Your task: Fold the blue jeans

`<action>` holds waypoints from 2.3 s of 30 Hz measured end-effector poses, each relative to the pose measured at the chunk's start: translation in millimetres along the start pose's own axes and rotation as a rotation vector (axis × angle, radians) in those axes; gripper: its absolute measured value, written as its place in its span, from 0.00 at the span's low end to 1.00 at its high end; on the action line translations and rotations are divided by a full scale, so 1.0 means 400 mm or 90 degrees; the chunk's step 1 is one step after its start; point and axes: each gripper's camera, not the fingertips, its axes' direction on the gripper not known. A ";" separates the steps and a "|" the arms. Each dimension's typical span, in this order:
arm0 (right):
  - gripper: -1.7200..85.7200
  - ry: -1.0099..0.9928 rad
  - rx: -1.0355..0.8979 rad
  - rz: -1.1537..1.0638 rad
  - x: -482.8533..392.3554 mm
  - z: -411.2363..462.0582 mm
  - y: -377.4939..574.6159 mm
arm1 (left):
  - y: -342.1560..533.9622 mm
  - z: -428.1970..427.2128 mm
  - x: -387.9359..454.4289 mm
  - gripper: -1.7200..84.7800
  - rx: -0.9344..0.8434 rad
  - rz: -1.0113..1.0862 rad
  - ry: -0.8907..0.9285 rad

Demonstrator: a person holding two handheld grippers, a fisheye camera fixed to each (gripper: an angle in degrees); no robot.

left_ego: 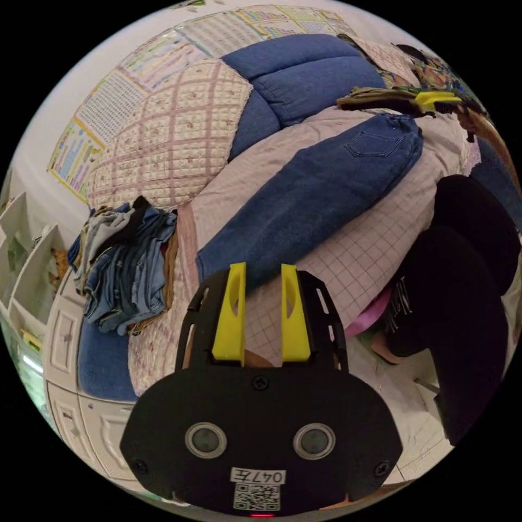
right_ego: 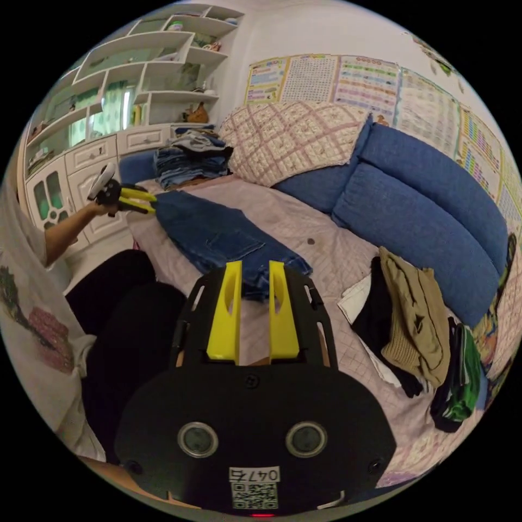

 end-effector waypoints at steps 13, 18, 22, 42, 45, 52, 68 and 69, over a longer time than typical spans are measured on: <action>0.06 0.020 -0.118 -0.153 -0.118 0.350 0.081 | -0.124 0.037 0.072 0.12 -0.024 0.047 -0.005; 0.03 0.011 -0.109 -0.111 -0.049 0.368 0.143 | -0.174 0.049 0.109 0.13 -0.024 0.060 -0.012; 0.02 0.009 -0.072 -0.052 0.029 0.364 0.198 | -0.220 0.062 0.162 0.14 -0.042 0.098 -0.005; 0.02 0.076 0.074 0.094 0.513 0.274 0.431 | -0.679 0.020 0.122 0.03 0.043 0.053 -0.220; 0.02 0.070 0.059 0.167 0.650 0.339 0.479 | -0.870 0.113 0.060 0.03 0.037 0.072 -0.238; 0.02 0.100 -0.047 0.263 0.892 0.531 0.614 | -1.214 0.454 0.060 0.03 -0.066 0.143 -0.203; 0.10 0.103 -0.001 0.330 0.924 0.233 0.680 | -0.867 0.164 -0.357 0.13 0.158 -0.404 0.052; 0.10 0.105 0.019 0.321 0.897 0.191 0.678 | -0.824 0.128 -0.347 0.13 0.169 -0.398 0.047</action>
